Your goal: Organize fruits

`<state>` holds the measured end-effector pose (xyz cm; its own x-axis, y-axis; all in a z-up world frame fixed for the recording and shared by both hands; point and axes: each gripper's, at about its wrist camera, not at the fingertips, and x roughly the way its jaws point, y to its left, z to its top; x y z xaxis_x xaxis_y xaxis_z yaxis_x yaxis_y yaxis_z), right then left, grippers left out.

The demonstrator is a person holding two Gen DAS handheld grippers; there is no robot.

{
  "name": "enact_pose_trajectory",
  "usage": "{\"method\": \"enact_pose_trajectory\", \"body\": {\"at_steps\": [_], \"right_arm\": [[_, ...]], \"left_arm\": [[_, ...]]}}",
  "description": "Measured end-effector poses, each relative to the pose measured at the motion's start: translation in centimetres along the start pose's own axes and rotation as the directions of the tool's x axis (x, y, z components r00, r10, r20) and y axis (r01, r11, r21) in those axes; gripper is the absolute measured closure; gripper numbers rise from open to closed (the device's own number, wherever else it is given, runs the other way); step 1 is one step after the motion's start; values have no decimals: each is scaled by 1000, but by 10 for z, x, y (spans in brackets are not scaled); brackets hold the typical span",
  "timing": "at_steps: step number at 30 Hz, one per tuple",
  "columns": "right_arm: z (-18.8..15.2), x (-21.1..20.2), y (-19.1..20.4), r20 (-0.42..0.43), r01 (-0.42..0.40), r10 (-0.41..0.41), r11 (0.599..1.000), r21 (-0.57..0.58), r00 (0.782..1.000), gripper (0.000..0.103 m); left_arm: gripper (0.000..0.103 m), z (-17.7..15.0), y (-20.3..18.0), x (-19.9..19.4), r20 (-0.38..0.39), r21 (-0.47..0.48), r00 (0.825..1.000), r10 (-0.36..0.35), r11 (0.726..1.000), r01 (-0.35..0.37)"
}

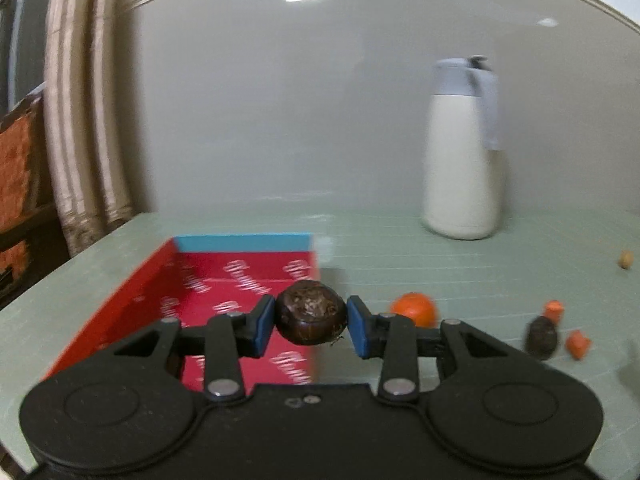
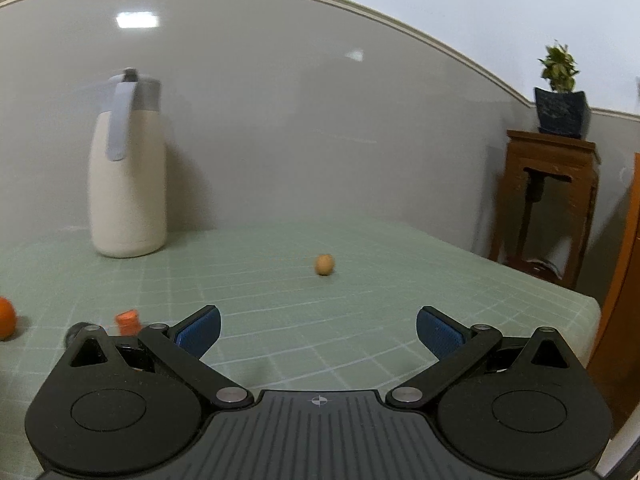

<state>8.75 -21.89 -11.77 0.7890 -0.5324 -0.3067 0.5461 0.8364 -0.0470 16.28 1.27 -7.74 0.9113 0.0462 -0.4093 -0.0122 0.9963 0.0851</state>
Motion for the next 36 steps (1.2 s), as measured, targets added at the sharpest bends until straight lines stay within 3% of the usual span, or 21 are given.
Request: {"method": "enact_pose_trajectory", "body": {"at_steps": [8, 15, 18, 20, 23, 36], "right_arm": [[-5, -2, 24, -11, -58, 58, 998, -28, 998, 0], [-7, -7, 40, -8, -136, 136, 990, -35, 991, 0], [-6, -8, 46, -7, -175, 175, 984, -39, 985, 0], [-6, -9, 50, -8, -199, 199, 979, -44, 980, 0], [-5, -8, 53, -14, -235, 234, 971, -40, 972, 0], [-1, -5, 66, -61, -368, 366, 929, -23, 928, 0]], "left_arm": [[73, -5, 41, 8, -73, -64, 991, 108, 992, -113], [66, -10, 68, 15, -163, -136, 976, 144, 977, -166], [52, -11, 73, 8, -153, -148, 976, 157, 973, -180], [29, -11, 76, 1, -136, -152, 976, 173, 969, -193], [20, -9, 80, -11, -103, -155, 978, 181, 968, -195], [10, -22, 125, -49, -100, -190, 960, 262, 942, -276]]}}
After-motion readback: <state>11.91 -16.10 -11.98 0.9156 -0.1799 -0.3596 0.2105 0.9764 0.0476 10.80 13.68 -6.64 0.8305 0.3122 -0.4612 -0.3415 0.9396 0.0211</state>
